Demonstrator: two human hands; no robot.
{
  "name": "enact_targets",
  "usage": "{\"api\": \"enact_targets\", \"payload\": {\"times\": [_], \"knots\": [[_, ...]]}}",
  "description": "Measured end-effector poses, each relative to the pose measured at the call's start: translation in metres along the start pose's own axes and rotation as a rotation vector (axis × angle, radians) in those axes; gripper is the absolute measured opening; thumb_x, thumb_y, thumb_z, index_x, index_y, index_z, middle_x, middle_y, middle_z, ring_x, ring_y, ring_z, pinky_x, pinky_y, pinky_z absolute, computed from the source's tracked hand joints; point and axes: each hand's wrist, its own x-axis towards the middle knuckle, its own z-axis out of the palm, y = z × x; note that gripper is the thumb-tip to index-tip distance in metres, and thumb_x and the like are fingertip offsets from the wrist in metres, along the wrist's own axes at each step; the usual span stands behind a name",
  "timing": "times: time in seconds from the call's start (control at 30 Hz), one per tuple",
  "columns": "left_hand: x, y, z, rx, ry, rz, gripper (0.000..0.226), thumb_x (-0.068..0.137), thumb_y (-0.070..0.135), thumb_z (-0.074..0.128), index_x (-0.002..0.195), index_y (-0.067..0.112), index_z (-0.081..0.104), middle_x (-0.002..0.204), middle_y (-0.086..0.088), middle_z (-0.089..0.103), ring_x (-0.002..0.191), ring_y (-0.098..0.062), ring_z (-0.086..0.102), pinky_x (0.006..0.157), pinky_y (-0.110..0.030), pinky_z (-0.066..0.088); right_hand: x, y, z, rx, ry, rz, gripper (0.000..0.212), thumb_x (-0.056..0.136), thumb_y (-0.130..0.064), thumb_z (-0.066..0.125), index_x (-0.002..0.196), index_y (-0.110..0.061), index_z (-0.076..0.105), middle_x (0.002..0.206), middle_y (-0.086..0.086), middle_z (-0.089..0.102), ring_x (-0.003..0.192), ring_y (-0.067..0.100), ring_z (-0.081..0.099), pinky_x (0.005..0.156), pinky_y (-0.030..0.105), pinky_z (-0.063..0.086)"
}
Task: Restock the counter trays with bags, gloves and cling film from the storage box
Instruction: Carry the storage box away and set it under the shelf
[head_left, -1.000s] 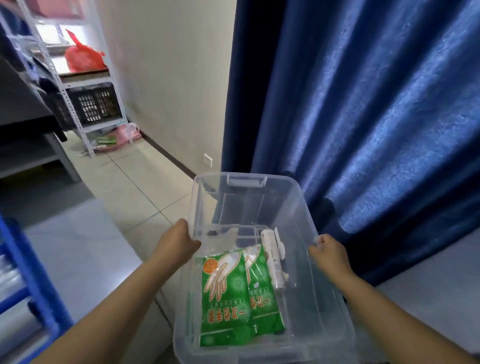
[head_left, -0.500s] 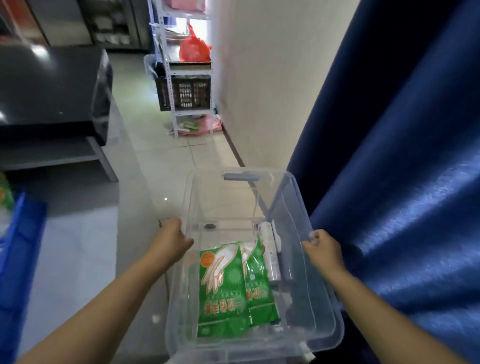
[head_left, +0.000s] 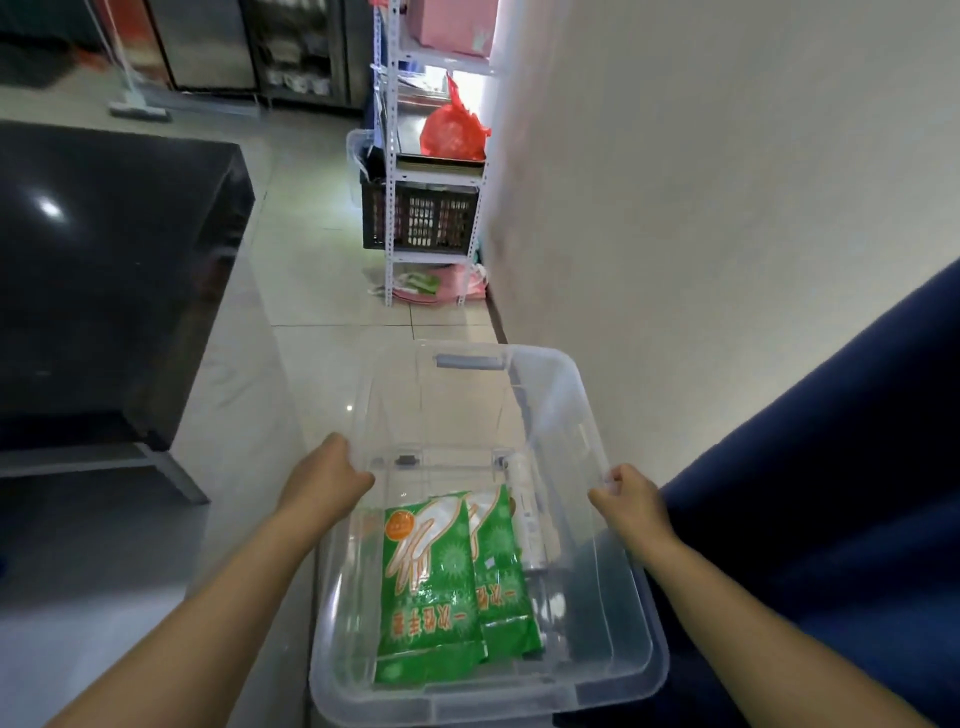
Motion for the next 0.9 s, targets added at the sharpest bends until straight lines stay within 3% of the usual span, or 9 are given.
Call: {"api": "enact_targets", "payload": {"times": [0.1,0.3,0.63,0.73,0.9], "knots": [[0.041,0.016,-0.004,-0.041,-0.006,0.004,0.028,0.074,0.02,0.065,0.094,0.009,0.05,0.085,-0.011,0.061,0.075,-0.028,0.057,0.053,-0.03,0.033,0.045,-0.024,-0.003,-0.044,-0.023,-0.049,0.02,0.082,-0.014,0.059,0.069,-0.022,0.046,0.07,-0.004,0.052,0.06,0.008,0.048,0.048,0.02,0.031],[0.13,0.05,-0.005,-0.046,0.022,-0.05,0.032,0.075,0.025,0.067,0.096,0.008,0.049,0.093,-0.014,0.061,0.083,-0.03,0.058,0.062,-0.031,0.036,0.155,-0.066,0.007,-0.112,-0.05,-0.084,0.009,0.079,-0.012,0.06,0.079,-0.007,0.053,0.07,0.009,0.054,0.066,0.027,0.052,0.058,0.029,0.04],[0.29,0.107,-0.028,-0.088,0.11,-0.235,0.032,0.077,0.029,0.064,0.099,0.011,0.05,0.087,-0.008,0.06,0.077,-0.025,0.058,0.054,-0.028,0.038,0.371,-0.178,0.034,-0.176,-0.22,-0.279,0.016,0.082,-0.016,0.064,0.079,-0.011,0.048,0.074,0.004,0.052,0.069,0.022,0.049,0.059,0.025,0.031],[0.328,0.115,-0.041,-0.136,0.162,-0.291,0.027,0.077,0.026,0.064,0.094,0.015,0.046,0.083,-0.005,0.057,0.07,-0.019,0.056,0.053,-0.026,0.041,0.424,-0.225,0.047,-0.168,-0.256,-0.347,0.021,0.081,-0.013,0.064,0.073,-0.016,0.046,0.065,-0.002,0.049,0.068,0.021,0.048,0.06,0.025,0.03],[0.402,0.111,-0.068,-0.171,0.228,-0.392,0.029,0.074,0.025,0.064,0.094,0.013,0.047,0.085,-0.008,0.058,0.076,-0.026,0.059,0.065,-0.032,0.051,0.5,-0.303,0.084,-0.175,-0.327,-0.415,0.016,0.081,-0.015,0.063,0.094,-0.014,0.053,0.075,0.003,0.056,0.071,0.022,0.052,0.061,0.027,0.033]]}}
